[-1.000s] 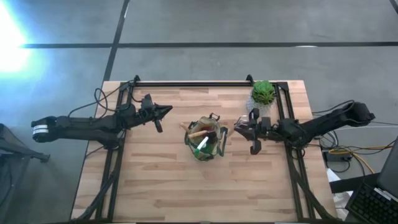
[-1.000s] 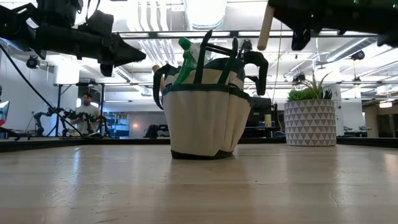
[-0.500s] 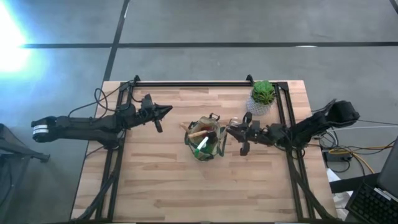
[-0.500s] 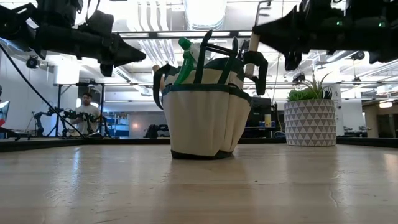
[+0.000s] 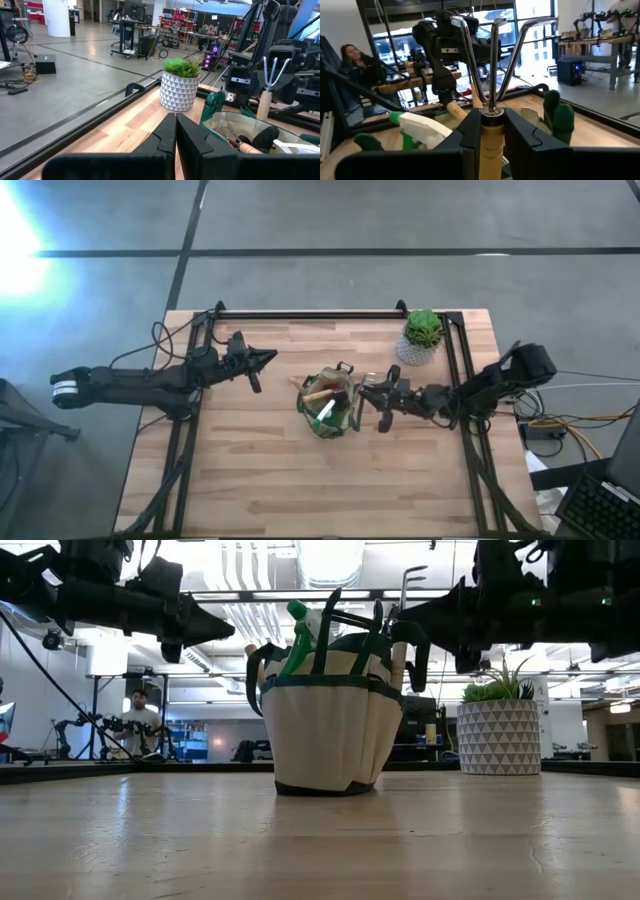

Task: Pick & Place Garden tools in Gardening bag
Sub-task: Put the brown hand rake into the light brown gardening bag

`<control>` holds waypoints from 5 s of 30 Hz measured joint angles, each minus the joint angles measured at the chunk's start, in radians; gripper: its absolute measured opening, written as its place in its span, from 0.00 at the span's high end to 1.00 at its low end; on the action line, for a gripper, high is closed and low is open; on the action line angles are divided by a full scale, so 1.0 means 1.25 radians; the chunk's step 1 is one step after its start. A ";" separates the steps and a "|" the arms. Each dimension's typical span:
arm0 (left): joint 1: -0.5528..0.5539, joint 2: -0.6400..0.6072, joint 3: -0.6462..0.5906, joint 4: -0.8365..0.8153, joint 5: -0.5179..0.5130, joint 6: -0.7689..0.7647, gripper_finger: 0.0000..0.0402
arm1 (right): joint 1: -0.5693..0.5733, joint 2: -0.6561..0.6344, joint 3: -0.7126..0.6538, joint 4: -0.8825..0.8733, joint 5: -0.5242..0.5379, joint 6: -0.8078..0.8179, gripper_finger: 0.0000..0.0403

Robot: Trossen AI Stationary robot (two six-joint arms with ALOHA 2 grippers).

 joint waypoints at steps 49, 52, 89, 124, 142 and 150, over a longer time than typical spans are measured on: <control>0.000 0.000 0.000 0.000 0.000 0.000 0.96 | 0.026 0.089 0.009 0.008 0.039 -0.051 0.89; 0.000 0.000 0.000 0.000 0.000 0.000 0.96 | 0.030 0.089 0.009 0.008 0.038 -0.054 0.89; 0.000 0.000 0.000 0.000 0.000 0.000 0.96 | 0.056 0.090 0.045 -0.153 0.036 -0.030 0.88; 0.000 0.000 0.000 0.000 0.000 0.000 0.96 | 0.057 -0.042 0.042 -0.370 0.013 0.014 0.70; 0.000 0.000 0.000 0.000 0.000 0.000 0.96 | 0.057 -0.180 0.044 -0.577 -0.008 0.076 0.68; 0.000 0.000 0.000 0.000 0.000 0.000 0.96 | 0.057 -0.244 0.044 -0.671 0.000 0.120 0.62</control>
